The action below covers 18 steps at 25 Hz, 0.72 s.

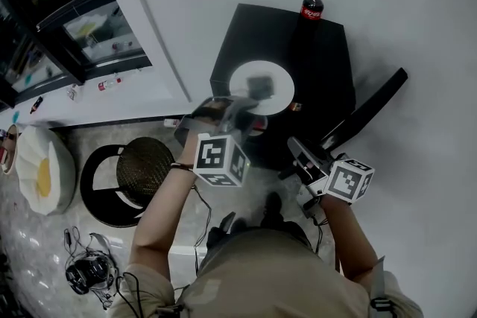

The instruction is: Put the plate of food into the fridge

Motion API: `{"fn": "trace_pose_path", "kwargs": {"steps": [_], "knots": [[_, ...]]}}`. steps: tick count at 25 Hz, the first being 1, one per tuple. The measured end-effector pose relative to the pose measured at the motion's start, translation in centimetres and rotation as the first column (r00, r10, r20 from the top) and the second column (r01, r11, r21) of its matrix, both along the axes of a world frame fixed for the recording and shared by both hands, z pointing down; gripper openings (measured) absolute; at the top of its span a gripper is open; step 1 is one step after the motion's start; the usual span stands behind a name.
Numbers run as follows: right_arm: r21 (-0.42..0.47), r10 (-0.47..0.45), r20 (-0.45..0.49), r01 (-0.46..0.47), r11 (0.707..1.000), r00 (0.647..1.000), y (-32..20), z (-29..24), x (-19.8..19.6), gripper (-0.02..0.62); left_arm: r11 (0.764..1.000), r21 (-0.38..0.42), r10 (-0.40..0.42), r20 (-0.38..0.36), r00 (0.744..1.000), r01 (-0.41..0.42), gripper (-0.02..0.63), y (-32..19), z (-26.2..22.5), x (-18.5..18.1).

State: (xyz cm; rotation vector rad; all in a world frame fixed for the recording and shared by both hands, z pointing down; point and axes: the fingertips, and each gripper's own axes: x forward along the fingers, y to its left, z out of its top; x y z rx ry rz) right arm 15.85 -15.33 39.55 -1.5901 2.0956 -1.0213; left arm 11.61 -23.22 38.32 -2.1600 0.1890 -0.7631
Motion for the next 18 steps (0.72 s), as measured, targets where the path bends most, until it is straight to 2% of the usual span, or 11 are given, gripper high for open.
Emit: {"fn": "trace_pose_path", "kwargs": {"steps": [2, 5, 7, 12, 15, 18], "knots": [[0.005, 0.016, 0.064, -0.017, 1.0, 0.998, -1.0, -0.6, 0.3, 0.024, 1.0, -0.001, 0.0, 0.0, 1.0, 0.0, 0.064, 0.1, 0.0, -0.1], [0.053, 0.006, 0.092, -0.011, 0.999, 0.996, -2.2, -2.2, 0.3, 0.029, 1.0, -0.001, 0.001, 0.001, 1.0, -0.001, 0.064, 0.4, -0.1, -0.3], [0.076, -0.016, 0.105, 0.008, 0.997, 0.994, -2.8, -2.8, 0.2, 0.109, 1.0, 0.0, 0.004, 0.0, 1.0, -0.004, 0.064, 0.6, -0.1, -0.5], [-0.016, 0.051, 0.228, -0.049, 0.999, 0.972, -3.8, -1.4, 1.3, 0.141, 1.0, 0.004, 0.004, -0.001, 1.0, -0.004, 0.064, 1.0, -0.1, -0.8], [-0.031, 0.071, 0.257, -0.065, 0.997, 0.964, -4.8, -1.4, 1.6, 0.141, 1.0, 0.009, 0.006, 0.001, 1.0, -0.006, 0.064, 1.2, -0.1, -0.9], [-0.027, 0.051, 0.305, -0.045, 0.999, 0.951, -5.8, -1.5, 1.2, 0.141, 1.0, 0.014, 0.008, 0.002, 1.0, -0.008, 0.064, 1.5, 0.0, -1.0]]}}
